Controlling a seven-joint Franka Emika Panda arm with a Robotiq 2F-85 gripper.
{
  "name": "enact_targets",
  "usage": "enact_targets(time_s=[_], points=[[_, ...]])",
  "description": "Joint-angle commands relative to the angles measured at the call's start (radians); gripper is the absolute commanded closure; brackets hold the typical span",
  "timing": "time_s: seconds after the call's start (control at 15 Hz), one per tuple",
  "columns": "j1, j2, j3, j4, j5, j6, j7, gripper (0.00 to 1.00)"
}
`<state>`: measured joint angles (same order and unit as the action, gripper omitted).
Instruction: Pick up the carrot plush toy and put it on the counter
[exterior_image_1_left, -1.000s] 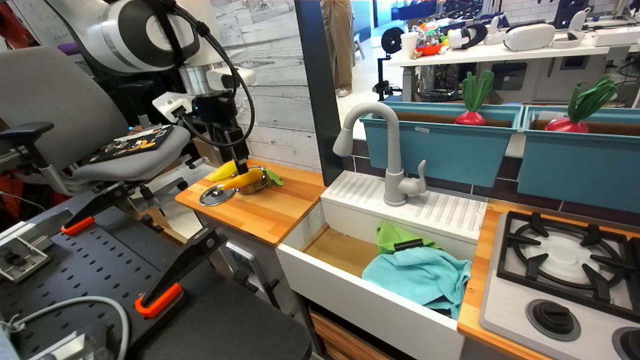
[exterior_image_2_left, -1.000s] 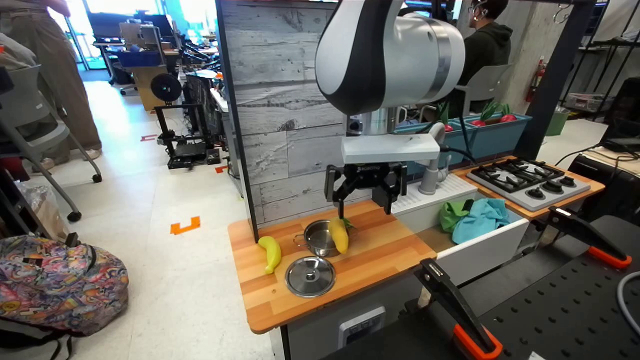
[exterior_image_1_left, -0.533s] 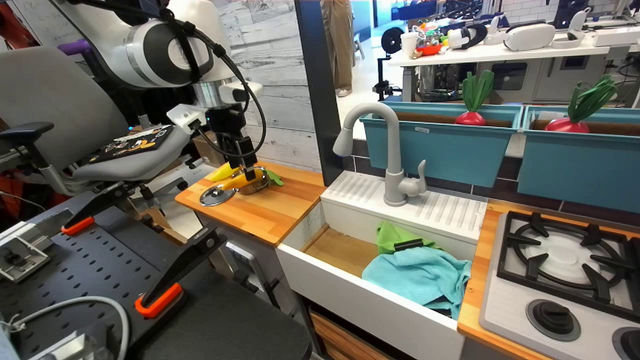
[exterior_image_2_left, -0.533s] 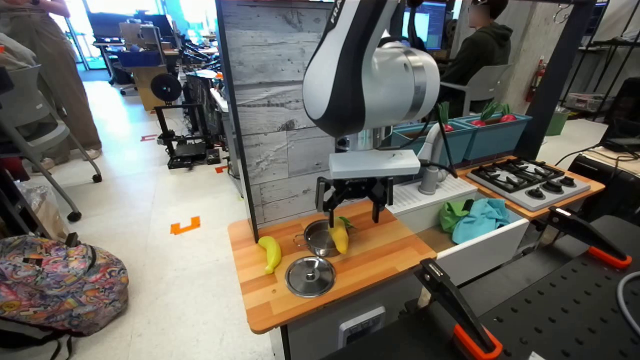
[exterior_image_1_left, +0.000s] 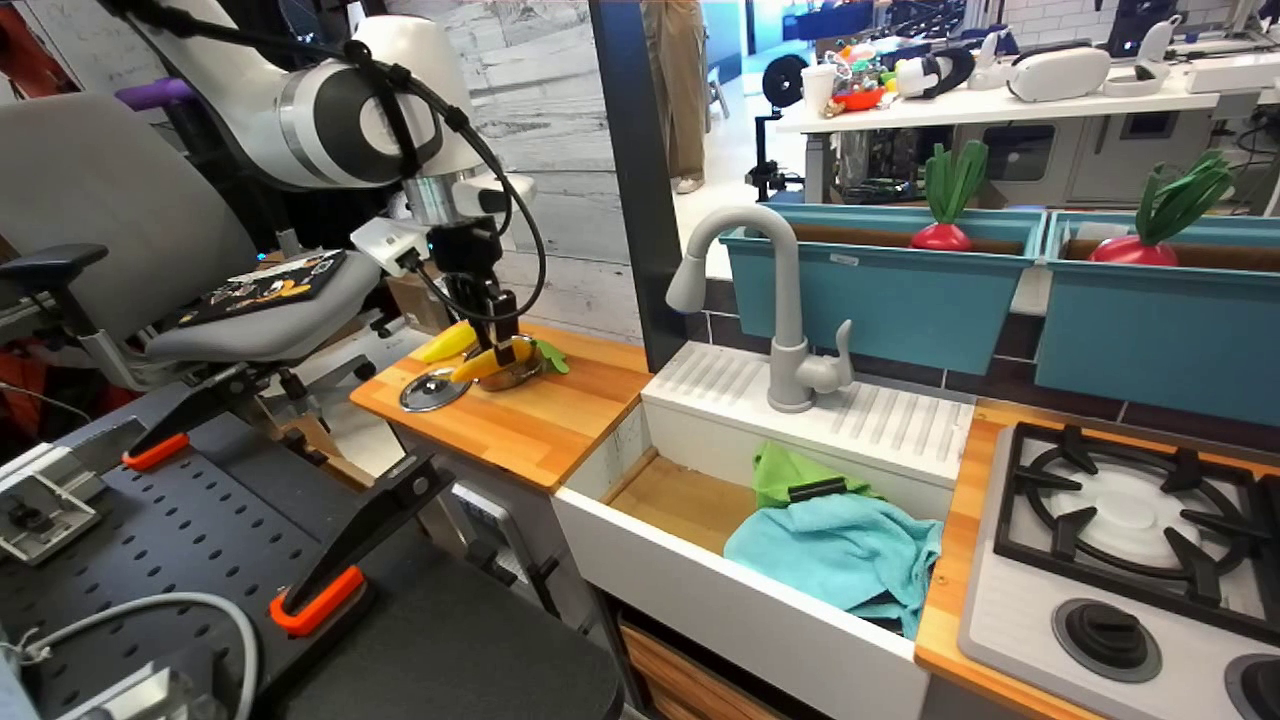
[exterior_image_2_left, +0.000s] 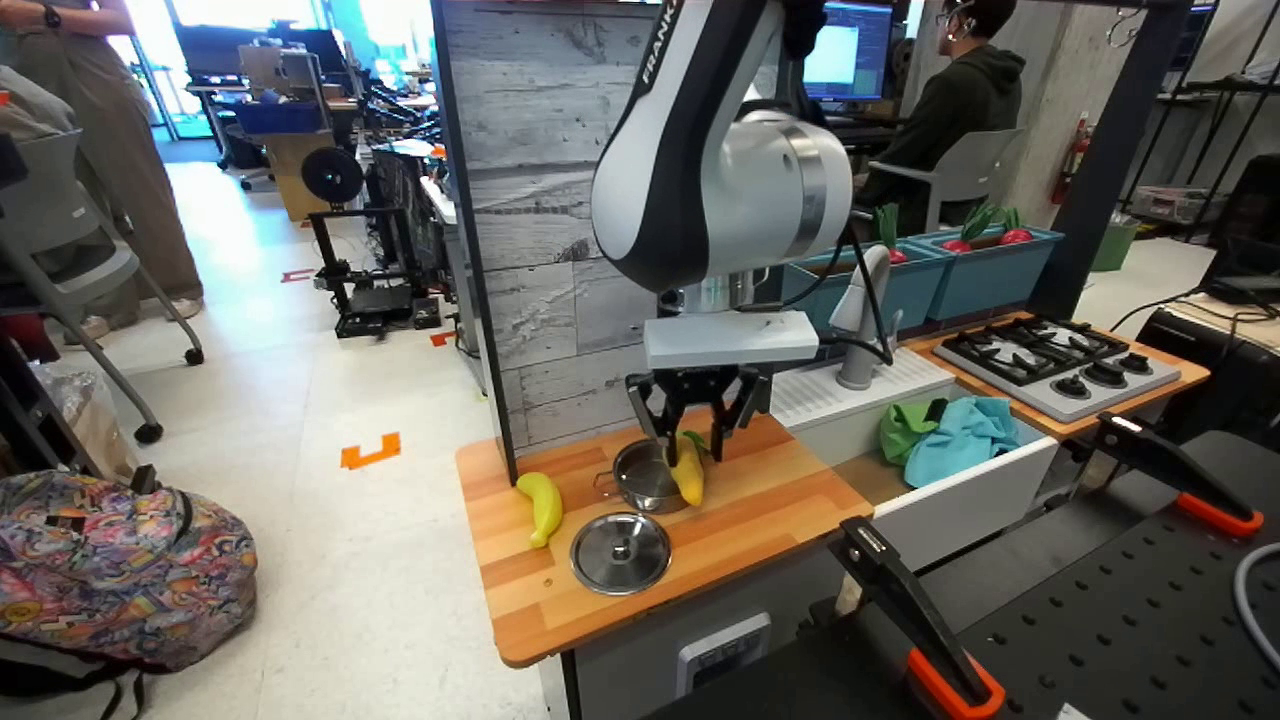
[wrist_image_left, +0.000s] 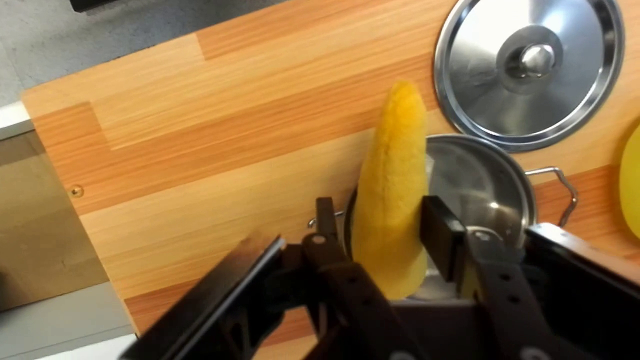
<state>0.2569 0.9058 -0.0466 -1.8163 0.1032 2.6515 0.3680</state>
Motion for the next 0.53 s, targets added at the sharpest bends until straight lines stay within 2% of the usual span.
enact_targets(time_s=[0.0, 0.07, 0.47], points=[[0.003, 0.022, -0.003, 0.043, -0.018, -0.030, 0.000, 0.96], [0.003, 0.024, -0.002, 0.046, -0.018, -0.031, -0.001, 1.00], [0.004, 0.007, 0.003, 0.028, -0.017, -0.022, -0.006, 1.00]])
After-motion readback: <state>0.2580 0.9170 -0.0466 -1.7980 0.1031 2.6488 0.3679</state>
